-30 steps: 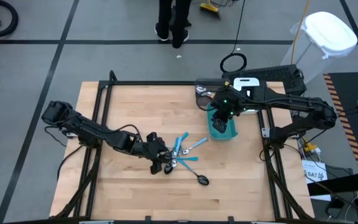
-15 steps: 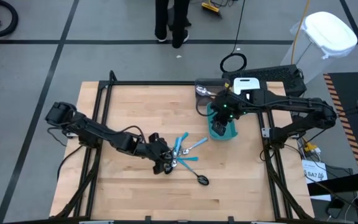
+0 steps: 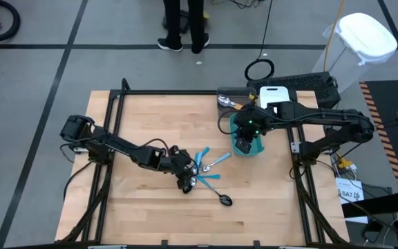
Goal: Sort silverware by color (type)
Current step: Put the light blue spoon into the white bin
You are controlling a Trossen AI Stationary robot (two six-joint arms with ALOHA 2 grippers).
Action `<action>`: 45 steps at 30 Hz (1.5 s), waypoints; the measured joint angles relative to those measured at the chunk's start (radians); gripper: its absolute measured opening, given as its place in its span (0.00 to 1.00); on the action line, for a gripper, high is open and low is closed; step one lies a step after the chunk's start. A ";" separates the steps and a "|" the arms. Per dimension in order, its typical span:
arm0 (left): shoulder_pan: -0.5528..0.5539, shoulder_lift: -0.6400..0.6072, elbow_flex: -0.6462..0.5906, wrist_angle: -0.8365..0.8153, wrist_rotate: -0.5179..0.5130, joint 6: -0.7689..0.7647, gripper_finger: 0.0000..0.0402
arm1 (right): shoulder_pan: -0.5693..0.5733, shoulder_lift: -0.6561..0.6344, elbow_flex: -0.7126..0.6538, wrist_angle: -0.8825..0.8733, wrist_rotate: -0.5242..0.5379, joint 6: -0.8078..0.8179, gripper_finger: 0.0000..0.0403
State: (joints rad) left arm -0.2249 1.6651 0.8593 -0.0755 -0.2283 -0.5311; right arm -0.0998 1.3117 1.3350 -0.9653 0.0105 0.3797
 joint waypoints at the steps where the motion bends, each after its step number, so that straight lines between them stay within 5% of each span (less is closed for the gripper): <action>1: 0.003 0.009 -0.001 0.006 -0.001 -0.003 0.54 | 0.000 0.000 0.000 0.000 -0.001 -0.002 0.25; 45: 0.050 0.101 0.001 -0.005 -0.091 -0.003 0.54 | 0.000 0.000 0.000 -0.027 0.041 -0.079 0.25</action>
State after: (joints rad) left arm -0.1753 1.7657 0.8600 -0.0802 -0.3193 -0.5343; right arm -0.0998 1.3117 1.3350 -0.9920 0.0520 0.3007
